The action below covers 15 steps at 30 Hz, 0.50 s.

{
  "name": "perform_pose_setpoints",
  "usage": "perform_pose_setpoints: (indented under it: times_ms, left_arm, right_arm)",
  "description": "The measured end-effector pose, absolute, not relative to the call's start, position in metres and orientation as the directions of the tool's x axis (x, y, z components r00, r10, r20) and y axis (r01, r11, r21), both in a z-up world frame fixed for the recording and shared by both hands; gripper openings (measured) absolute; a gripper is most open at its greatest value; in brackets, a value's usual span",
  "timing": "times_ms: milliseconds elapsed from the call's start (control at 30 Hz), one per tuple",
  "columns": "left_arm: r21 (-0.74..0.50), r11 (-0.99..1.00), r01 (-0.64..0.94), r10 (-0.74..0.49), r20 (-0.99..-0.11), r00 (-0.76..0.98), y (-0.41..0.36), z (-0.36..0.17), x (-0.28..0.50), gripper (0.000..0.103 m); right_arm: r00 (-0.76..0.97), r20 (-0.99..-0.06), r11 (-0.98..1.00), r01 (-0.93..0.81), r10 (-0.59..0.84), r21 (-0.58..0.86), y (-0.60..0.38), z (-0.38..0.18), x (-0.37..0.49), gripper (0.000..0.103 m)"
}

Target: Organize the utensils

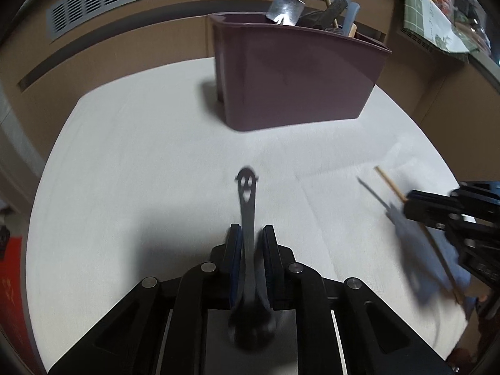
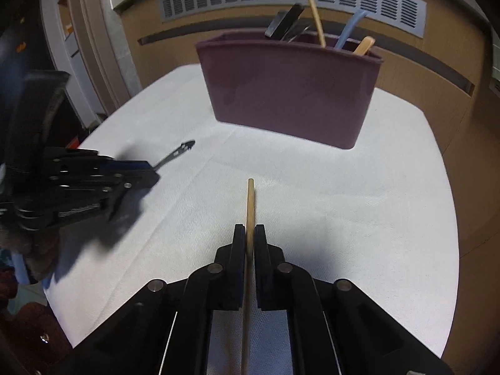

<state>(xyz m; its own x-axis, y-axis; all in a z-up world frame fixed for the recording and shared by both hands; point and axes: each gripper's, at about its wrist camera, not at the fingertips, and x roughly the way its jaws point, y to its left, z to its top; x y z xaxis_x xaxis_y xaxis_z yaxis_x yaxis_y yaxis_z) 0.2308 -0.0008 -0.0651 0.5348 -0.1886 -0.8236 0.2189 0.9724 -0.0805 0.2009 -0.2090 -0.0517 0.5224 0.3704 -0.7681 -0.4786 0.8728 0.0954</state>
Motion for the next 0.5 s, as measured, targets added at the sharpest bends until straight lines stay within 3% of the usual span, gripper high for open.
perform_pose_setpoints:
  times_ms: [133,333,367,500]
  left_arm:
    - [-0.105,0.971,0.217,-0.209,-0.817,0.537,0.003,-0.06,0.234,0.008]
    - [-0.287,0.935,0.206,-0.349,-0.654,0.671,0.03,-0.004,0.191,0.008]
    - [-0.299,0.931,0.21,-0.358,-0.632,0.688,0.03,0.003,0.186,0.001]
    - [-0.277,0.931,0.24,-0.361,-0.584,0.727,0.024,0.023,0.175,0.001]
  right_arm:
    - [0.57,-0.722,0.889,-0.436,0.393,0.14,-0.226,-0.037,0.197,0.005]
    - [0.627,-0.656,0.896,-0.398,0.421,0.194,-0.244,-0.013,0.194,0.005]
    - [0.635,-0.646,0.896,-0.397,0.424,0.197,-0.245,-0.009,0.193,0.005]
    - [0.662,-0.612,0.894,-0.398,0.434,0.203,-0.246,0.005,0.189,0.005]
